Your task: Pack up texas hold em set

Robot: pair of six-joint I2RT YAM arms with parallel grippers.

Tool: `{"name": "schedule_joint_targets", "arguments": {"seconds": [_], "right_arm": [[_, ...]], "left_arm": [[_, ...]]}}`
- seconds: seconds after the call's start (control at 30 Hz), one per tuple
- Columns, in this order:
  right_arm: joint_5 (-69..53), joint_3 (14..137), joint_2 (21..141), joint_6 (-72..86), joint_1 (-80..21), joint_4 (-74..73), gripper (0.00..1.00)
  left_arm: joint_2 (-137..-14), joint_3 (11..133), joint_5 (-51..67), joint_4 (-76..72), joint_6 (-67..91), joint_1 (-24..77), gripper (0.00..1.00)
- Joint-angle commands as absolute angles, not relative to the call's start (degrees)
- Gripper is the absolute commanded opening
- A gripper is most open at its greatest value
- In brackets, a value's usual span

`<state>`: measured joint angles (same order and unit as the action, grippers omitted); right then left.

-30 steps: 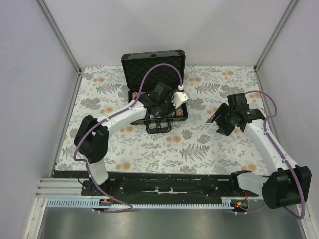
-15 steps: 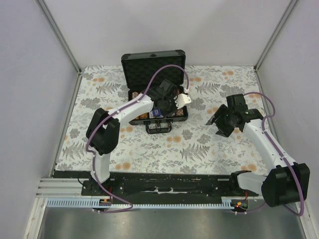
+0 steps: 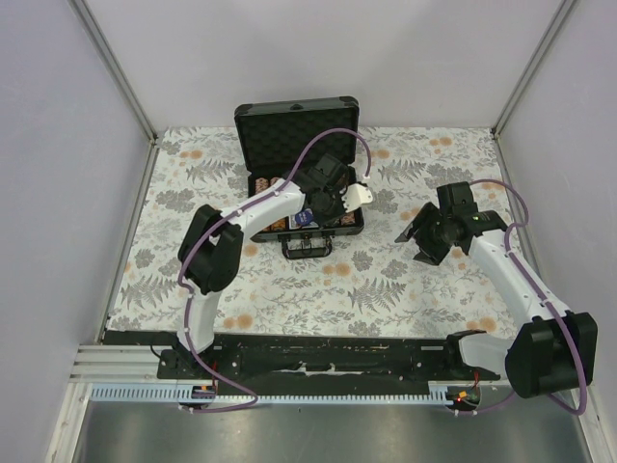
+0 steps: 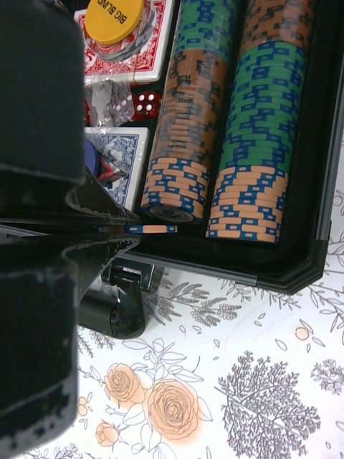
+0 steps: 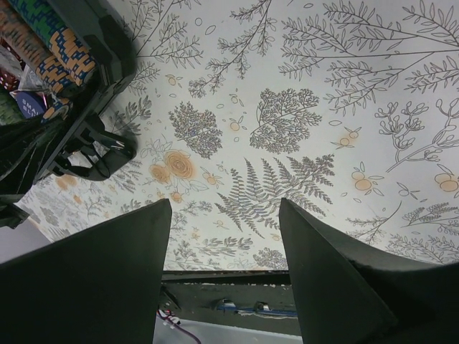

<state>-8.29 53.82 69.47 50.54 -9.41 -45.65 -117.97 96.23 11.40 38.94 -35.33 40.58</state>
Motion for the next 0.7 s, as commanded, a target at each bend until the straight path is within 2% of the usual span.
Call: {"name": "schedule_joint_targets", "arguments": {"seconds": [0.0,0.1,0.43,0.67], "right_arm": [[-10.0,53.3,69.6,51.2,-9.4,-43.0,0.69],[-10.4,52.9,69.8,51.4,-9.4,-42.7,0.69],[-10.8,52.4,70.0,51.5,-9.4,-42.2,0.69],[-10.6,53.0,69.8,51.5,-9.4,-42.2,0.69]], "left_arm": [[-119.0,99.1,9.3,39.0,-37.9,40.3,0.15],[-119.5,99.3,8.4,38.6,-38.3,40.3,0.21],[-119.8,99.3,6.6,38.0,-38.0,40.4,0.26],[-113.0,97.0,8.5,35.1,-36.2,39.9,0.37]]}}
